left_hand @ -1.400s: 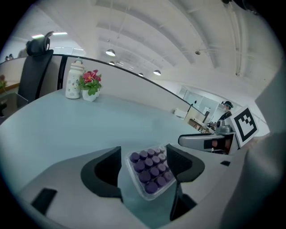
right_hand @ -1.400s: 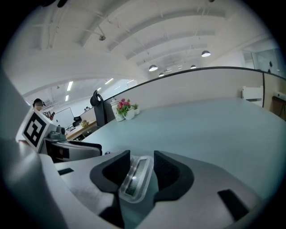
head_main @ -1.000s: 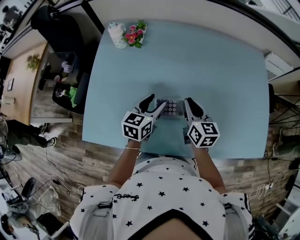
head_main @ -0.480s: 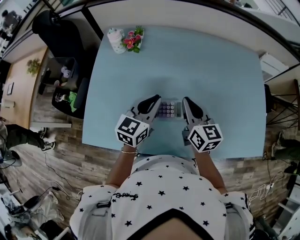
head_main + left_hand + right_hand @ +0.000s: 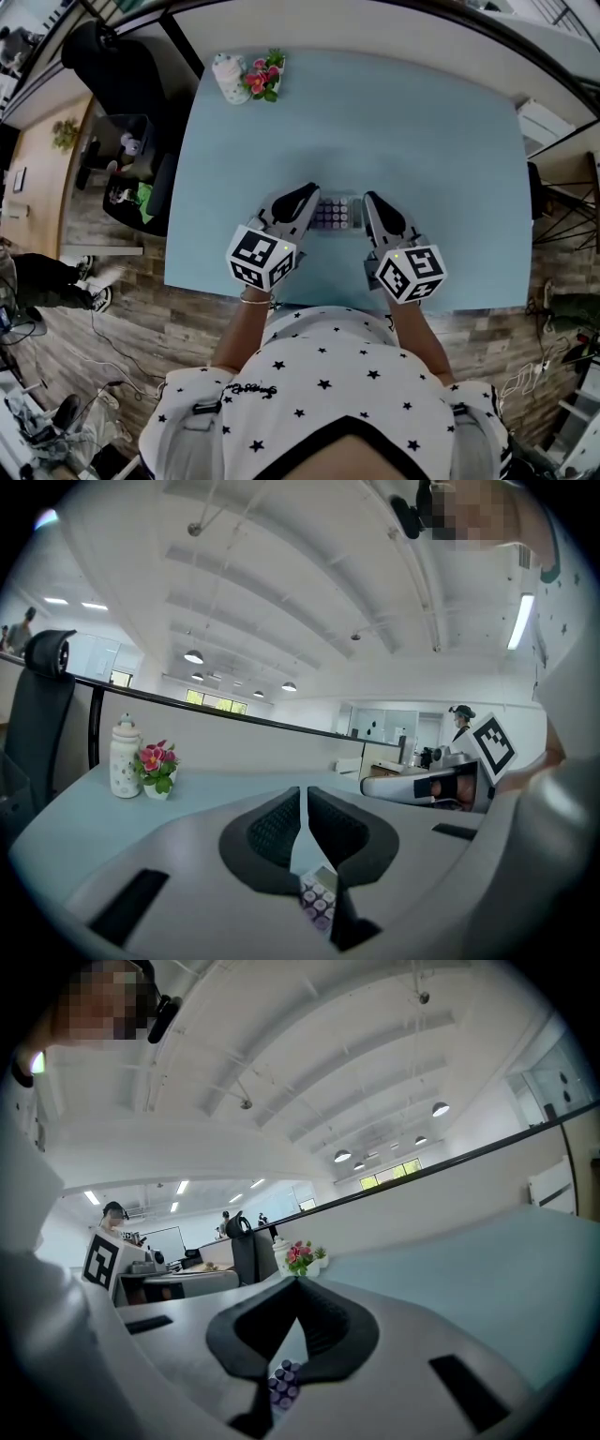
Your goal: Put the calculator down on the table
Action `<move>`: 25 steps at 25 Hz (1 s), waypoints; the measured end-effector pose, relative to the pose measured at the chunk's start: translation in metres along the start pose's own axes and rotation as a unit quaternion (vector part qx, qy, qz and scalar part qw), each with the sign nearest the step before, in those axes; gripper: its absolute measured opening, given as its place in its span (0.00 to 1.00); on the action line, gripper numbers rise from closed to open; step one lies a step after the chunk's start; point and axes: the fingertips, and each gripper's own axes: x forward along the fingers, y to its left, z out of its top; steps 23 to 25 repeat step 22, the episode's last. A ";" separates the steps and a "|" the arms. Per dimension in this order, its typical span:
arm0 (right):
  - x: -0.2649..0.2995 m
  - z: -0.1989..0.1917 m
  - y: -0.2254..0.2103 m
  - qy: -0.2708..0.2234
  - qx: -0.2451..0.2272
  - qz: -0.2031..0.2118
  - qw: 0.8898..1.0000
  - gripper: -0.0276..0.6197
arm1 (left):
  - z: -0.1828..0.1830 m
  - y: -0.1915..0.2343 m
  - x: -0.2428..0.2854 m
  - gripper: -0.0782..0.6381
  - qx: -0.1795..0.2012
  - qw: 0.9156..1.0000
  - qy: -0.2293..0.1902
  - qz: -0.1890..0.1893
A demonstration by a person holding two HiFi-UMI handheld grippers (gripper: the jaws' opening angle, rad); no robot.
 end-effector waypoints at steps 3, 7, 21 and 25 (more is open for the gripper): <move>-0.002 0.000 0.001 0.002 0.000 0.000 1.000 0.04 | -0.001 -0.002 -0.001 0.18 0.003 1.000 0.003 0.000; -0.004 -0.003 0.003 0.008 0.003 0.008 1.000 0.04 | -0.003 -0.005 -0.004 0.18 0.004 1.000 0.009 0.003; -0.007 -0.012 0.009 0.018 0.010 0.017 1.000 0.04 | -0.006 -0.008 -0.012 0.18 0.002 1.000 0.010 0.011; -0.008 -0.013 0.009 0.018 0.010 0.018 1.000 0.04 | -0.007 -0.009 -0.012 0.18 0.002 1.000 0.010 0.012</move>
